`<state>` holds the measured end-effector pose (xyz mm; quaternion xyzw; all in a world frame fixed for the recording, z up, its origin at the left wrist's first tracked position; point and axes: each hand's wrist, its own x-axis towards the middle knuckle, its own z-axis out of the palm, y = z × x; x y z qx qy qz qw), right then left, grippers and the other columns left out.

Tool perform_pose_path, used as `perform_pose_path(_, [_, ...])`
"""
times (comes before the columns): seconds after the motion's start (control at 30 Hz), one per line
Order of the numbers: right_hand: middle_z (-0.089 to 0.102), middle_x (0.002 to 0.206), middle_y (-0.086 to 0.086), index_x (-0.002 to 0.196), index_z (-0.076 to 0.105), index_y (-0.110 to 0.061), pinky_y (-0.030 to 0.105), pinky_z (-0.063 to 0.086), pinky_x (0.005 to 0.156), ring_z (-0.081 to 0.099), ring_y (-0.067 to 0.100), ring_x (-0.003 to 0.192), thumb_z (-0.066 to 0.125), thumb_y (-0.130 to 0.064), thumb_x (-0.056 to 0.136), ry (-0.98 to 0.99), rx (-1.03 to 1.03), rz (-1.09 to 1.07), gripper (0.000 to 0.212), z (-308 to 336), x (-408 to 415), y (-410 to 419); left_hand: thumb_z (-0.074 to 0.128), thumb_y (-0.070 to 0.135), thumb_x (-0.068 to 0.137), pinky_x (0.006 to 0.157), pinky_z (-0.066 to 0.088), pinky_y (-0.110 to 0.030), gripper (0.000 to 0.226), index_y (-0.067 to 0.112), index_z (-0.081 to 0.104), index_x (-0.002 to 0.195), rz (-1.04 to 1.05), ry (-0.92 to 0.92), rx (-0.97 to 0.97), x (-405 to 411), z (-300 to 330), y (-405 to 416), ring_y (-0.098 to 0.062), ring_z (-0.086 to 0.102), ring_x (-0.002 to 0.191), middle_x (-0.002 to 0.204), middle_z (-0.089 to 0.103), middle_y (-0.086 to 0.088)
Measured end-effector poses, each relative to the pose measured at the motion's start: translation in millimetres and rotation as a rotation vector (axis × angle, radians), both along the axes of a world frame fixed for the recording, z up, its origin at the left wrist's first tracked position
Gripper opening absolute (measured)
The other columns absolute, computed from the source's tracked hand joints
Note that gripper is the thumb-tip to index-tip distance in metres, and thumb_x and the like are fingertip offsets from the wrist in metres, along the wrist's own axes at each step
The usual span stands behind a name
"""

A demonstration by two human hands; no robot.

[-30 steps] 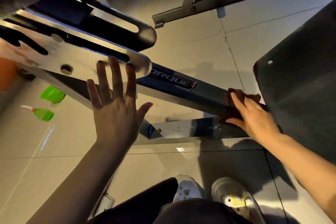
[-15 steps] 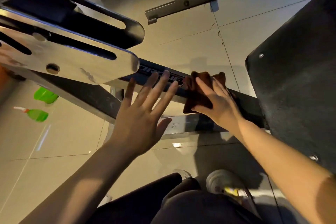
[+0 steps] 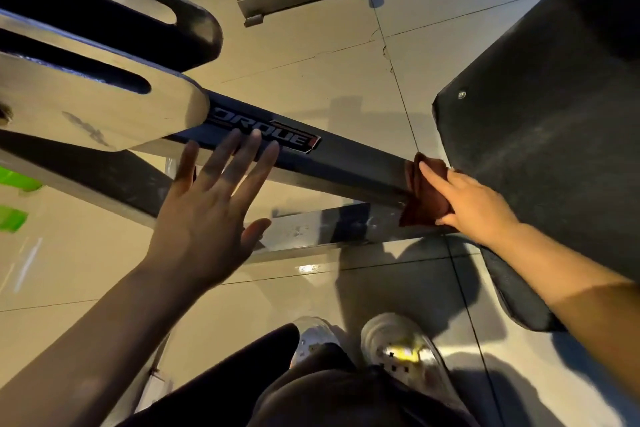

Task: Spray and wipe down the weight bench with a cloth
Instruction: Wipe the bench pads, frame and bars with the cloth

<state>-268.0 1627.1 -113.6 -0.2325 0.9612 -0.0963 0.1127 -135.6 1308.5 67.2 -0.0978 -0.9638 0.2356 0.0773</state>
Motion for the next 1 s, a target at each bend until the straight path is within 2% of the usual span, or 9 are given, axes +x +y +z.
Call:
perform_pose_path(0.17, [0.036,0.149,0.013,0.156,0.003,-0.027,0.046,0.040,0.104,0.031,0.030,0.140,0.072,-0.035,0.084,0.041,-0.160,-0.009,0.100,28.5,14.9,-40.9,0.035,0.057,0.085,0.118,-0.011,-0.046,0.083,0.019,0.009,0.154,0.023,0.014,0.000,-5.9,-3.6,5.0,-0.025,0.010,0.147,0.158,0.020,-0.011])
perform_pose_path(0.33, [0.013,0.162,0.009,0.155,0.008,-0.031,0.054,0.043,0.101,0.022,0.030,0.146,0.062,-0.040,0.091,0.163,-0.342,0.097,0.084,92.8,36.7,-118.0,0.024,0.063,0.093,0.117,-0.010,-0.045,0.076,0.020,0.010,0.154,0.040,0.026,0.052,-7.5,-4.7,10.0,-0.024,0.009,0.147,0.159,0.017,-0.012])
perform_pose_path(0.43, [0.043,0.148,0.016,0.151,0.029,-0.025,0.046,0.057,0.078,0.055,0.031,0.125,0.075,-0.042,0.081,0.376,-0.458,0.174,0.085,125.6,43.6,-167.1,0.023,0.061,0.091,0.118,-0.010,-0.043,0.077,0.022,0.008,0.155,0.034,0.038,0.097,-6.5,-0.4,13.0,-0.027,0.004,0.148,0.162,0.008,-0.011])
perform_pose_path(0.5, [0.038,0.151,0.014,0.153,0.018,-0.029,0.045,0.051,0.093,0.046,0.029,0.133,0.071,-0.044,0.084,0.331,-0.513,0.215,0.089,130.0,37.4,-174.1,0.026,0.060,0.089,0.118,-0.004,-0.044,0.078,0.021,0.011,0.155,0.038,0.070,0.137,-5.3,3.9,12.3,-0.023,-0.009,0.149,0.162,0.004,-0.011])
perform_pose_path(0.57, [0.011,0.162,0.007,0.155,-0.001,-0.033,0.047,0.020,0.118,0.009,0.022,0.150,0.057,-0.048,0.092,0.136,-0.473,0.249,0.087,119.9,29.2,-159.8,0.027,0.059,0.089,0.115,-0.001,-0.045,0.077,0.019,0.014,0.154,0.026,0.082,0.113,-3.5,6.1,8.6,-0.020,-0.016,0.148,0.162,0.005,-0.012])
perform_pose_path(0.67, [-0.002,0.163,0.007,0.150,-0.019,-0.037,0.052,-0.006,0.120,-0.012,0.020,0.149,0.053,-0.058,0.089,0.057,-0.334,0.212,0.097,89.3,15.0,-121.0,0.023,0.059,0.091,0.119,-0.008,-0.042,0.076,0.016,0.016,0.153,-0.005,0.037,-0.008,-3.2,4.3,-0.5,-0.027,-0.003,0.150,0.161,0.009,-0.014])
perform_pose_path(0.8, [-0.003,0.162,0.015,0.140,-0.031,-0.037,0.056,-0.003,0.119,-0.008,0.026,0.150,0.052,-0.063,0.086,0.080,-0.057,0.119,0.103,35.9,6.2,-50.8,0.024,0.059,0.089,0.119,-0.011,-0.042,0.077,0.016,0.014,0.153,-0.014,0.026,-0.038,-4.3,2.0,-5.8,-0.030,0.001,0.149,0.162,0.008,-0.014])
perform_pose_path(0.9, [-0.009,0.159,0.024,0.136,-0.036,-0.032,0.050,-0.001,0.120,-0.004,0.034,0.149,0.056,-0.062,0.085,0.052,0.146,-0.021,0.109,3.3,2.3,-4.6,0.024,0.060,0.089,0.118,-0.010,-0.042,0.078,0.017,0.015,0.153,-0.011,0.036,-0.022,-6.1,1.6,-5.1,-0.029,0.001,0.149,0.162,0.008,-0.014])
perform_pose_path(1.0, [-0.006,0.158,0.028,0.152,-0.015,-0.020,0.048,0.009,0.119,0.007,0.040,0.148,0.063,-0.059,0.083,0.088,0.229,-0.084,0.110,-1.0,4.9,1.2,0.024,0.061,0.090,0.118,-0.011,-0.040,0.078,0.018,0.015,0.154,-0.027,0.026,0.014,-7.0,2.1,-4.8,-0.028,0.001,0.149,0.162,0.008,-0.014])
